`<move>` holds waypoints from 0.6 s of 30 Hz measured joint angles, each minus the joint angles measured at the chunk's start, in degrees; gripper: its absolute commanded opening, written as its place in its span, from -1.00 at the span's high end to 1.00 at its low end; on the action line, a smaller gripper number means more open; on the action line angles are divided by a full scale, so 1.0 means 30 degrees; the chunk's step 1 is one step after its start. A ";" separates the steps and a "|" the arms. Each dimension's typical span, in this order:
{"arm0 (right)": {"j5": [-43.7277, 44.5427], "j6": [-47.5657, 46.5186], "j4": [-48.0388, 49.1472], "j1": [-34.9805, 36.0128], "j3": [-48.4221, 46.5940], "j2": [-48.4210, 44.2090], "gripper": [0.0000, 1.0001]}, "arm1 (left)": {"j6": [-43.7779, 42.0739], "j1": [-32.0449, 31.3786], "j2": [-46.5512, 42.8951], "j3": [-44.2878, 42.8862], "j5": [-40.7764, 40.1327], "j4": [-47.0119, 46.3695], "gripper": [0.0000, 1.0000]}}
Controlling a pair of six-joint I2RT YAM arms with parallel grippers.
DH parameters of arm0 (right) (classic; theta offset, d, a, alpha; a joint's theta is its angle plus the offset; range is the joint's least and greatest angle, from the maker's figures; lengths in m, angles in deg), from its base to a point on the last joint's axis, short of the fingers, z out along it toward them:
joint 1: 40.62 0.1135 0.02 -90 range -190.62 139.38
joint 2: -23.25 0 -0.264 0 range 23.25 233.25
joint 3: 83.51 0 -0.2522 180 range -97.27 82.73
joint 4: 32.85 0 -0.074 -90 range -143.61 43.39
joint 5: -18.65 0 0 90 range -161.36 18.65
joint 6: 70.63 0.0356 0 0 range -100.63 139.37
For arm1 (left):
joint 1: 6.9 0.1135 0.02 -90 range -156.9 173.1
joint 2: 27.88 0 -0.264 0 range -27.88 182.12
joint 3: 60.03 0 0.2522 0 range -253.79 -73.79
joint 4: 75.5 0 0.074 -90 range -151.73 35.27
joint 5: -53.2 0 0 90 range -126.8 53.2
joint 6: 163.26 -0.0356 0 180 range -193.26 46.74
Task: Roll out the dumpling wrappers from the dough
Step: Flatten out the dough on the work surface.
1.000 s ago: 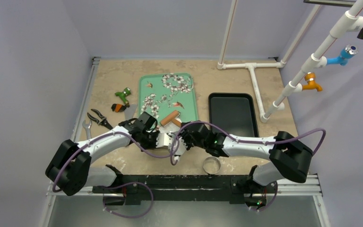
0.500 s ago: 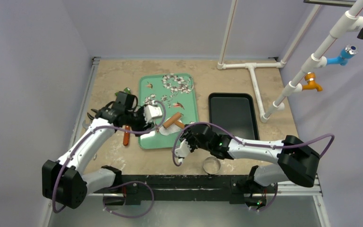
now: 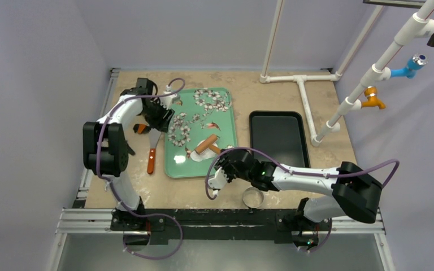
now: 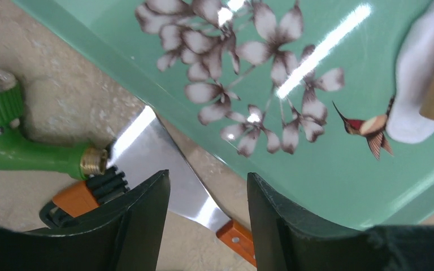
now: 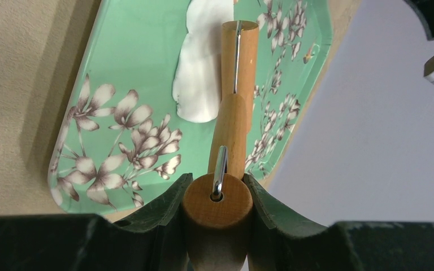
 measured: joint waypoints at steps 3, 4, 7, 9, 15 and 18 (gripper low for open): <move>0.0080 0.0000 -0.0044 0.0044 0.0000 0.0000 1.00 | 0.0437 -0.0007 0.1632 -0.1989 -0.0299 0.0561 0.02; 0.0087 0.0000 -0.0044 0.0044 0.0000 0.0000 1.00 | 0.0619 -0.0007 0.2288 -0.2914 -0.0342 0.0801 0.03; 0.0124 0.0000 -0.0058 0.0044 0.0000 0.0000 1.00 | 0.0969 -0.0007 0.4073 -0.5370 -0.0510 0.1173 0.06; 0.0138 0.0000 -0.0080 0.0044 0.0000 0.0000 1.00 | 0.1151 -0.0015 0.5304 -0.6972 -0.0605 0.1574 0.11; 0.0175 -0.0007 -0.0102 0.0066 0.0000 -0.0007 1.00 | 0.1457 -0.0007 0.8757 -1.0630 -0.1137 0.3322 0.07; 0.0299 0.0000 -0.0117 0.0168 0.0000 -0.0007 1.00 | 0.1596 -0.0007 0.9755 -1.1854 -0.1268 0.4801 0.11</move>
